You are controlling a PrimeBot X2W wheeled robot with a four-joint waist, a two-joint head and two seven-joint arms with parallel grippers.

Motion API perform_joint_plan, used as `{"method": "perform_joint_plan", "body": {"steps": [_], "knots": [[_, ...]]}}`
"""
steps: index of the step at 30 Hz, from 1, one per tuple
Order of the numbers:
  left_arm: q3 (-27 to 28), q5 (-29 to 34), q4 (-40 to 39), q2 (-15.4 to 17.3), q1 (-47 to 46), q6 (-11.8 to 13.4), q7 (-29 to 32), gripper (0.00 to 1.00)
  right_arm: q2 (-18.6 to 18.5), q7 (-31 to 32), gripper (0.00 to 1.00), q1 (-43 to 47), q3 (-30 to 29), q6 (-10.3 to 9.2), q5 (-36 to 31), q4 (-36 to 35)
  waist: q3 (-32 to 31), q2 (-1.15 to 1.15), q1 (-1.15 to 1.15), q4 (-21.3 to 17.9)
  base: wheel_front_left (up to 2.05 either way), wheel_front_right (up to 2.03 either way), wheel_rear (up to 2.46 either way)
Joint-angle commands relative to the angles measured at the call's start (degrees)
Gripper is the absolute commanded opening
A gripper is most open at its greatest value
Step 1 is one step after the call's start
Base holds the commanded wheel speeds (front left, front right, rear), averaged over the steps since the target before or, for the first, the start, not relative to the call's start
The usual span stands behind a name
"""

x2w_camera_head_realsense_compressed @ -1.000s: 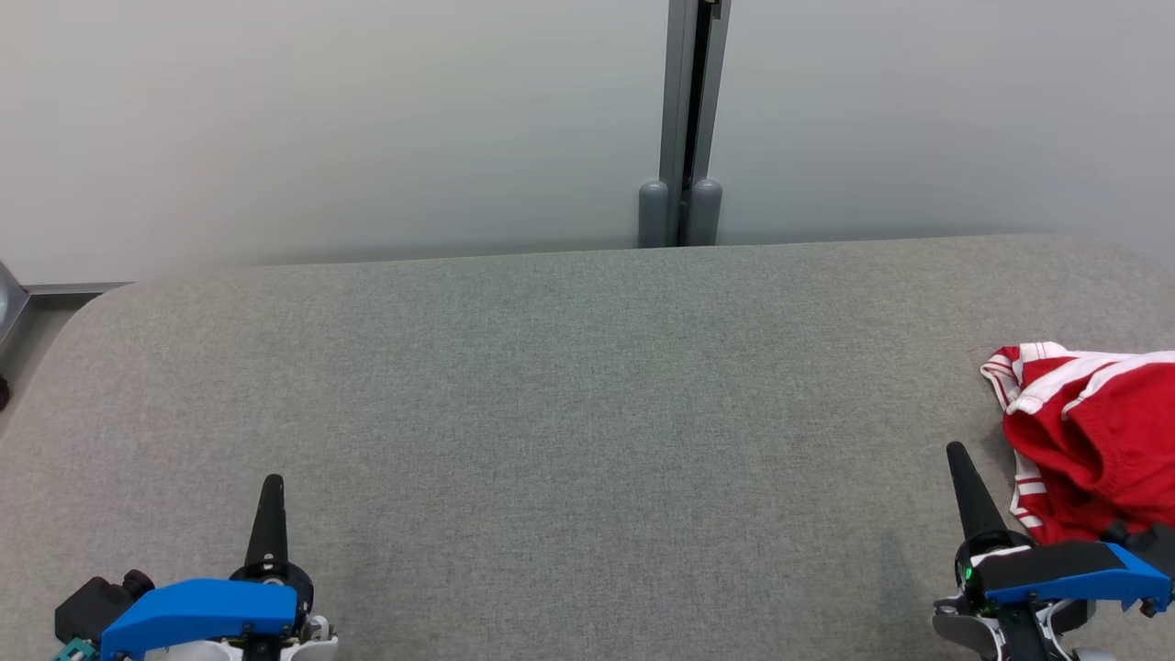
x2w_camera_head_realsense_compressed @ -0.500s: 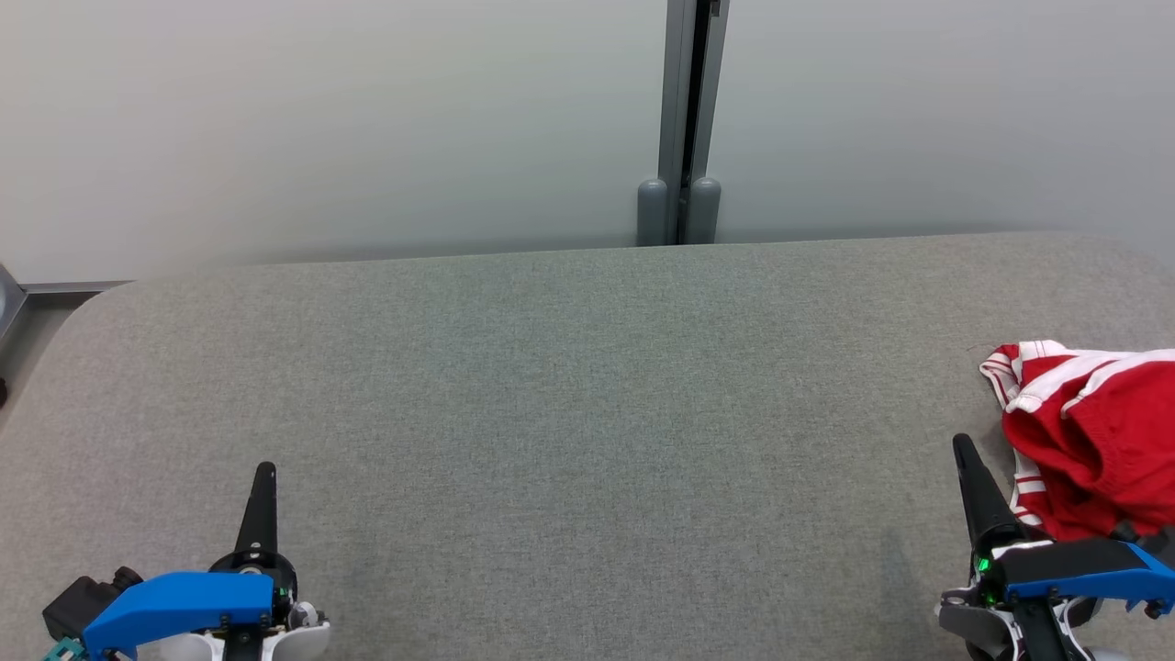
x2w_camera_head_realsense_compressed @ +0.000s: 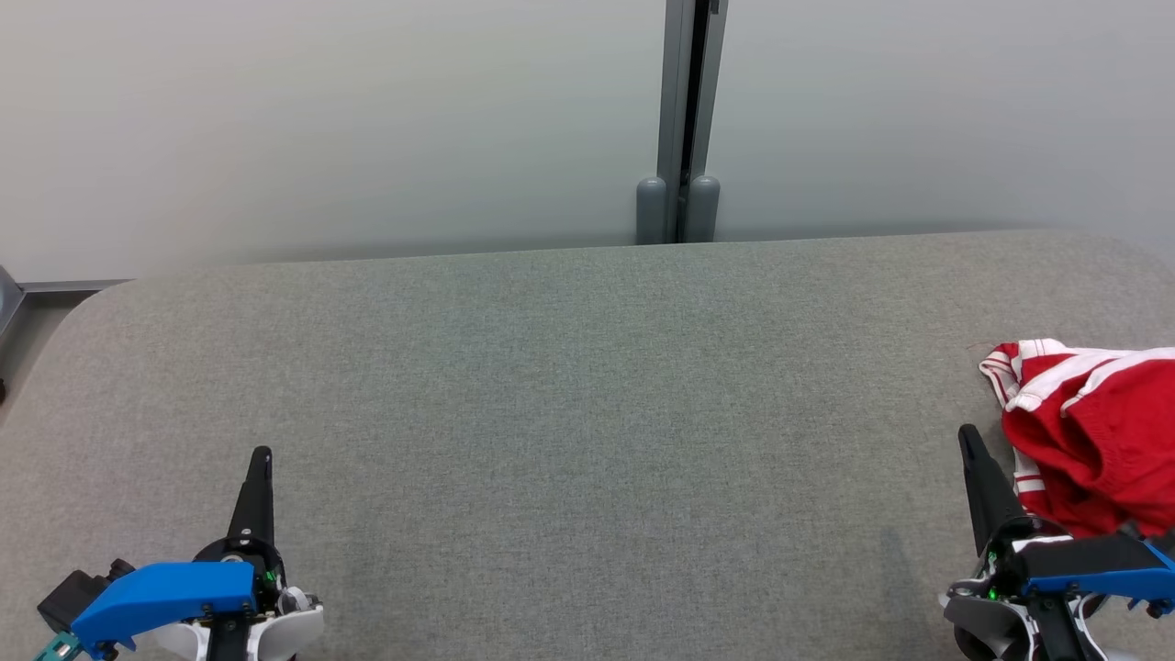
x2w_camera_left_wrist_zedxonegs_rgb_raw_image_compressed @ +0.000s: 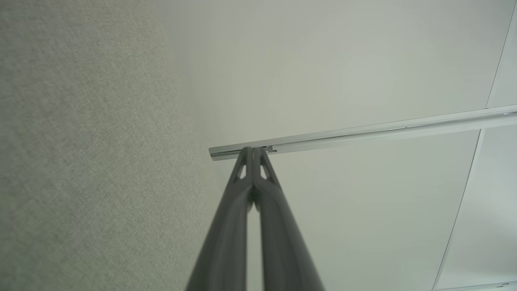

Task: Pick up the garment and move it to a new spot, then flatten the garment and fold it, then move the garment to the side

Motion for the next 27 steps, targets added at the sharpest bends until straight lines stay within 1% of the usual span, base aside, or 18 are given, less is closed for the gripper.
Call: {"method": "perform_joint_plan", "body": {"steps": [1, 23, 27], "knots": [[0.5, -1.3, -0.6, 0.0, -1.0, -0.1, 0.5, 0.00, -0.4, 0.4, 0.00, 0.5, -0.2, 0.02, 1.5, -0.7, 0.0, 0.00, 0.00, 0.0, 0.00, 0.00, 0.00], [1.4, -9.8, -1.9, -0.1, -1.7, -0.1, 2.7, 0.00, -0.4, 2.7, 0.00, 0.9, -0.9, 0.02, 10.5, -2.6, 0.3, 0.00, 0.00, -0.1, 0.00, 0.00, 0.00], [1.5, -9.9, -1.9, -0.1, -1.7, -0.1, 2.8, 0.00, -0.4, 2.7, 0.00, 1.0, -0.9, 0.02, 10.6, -2.7, 0.3, 0.00, 0.00, -0.2, 0.00, 0.00, 0.00]]}}
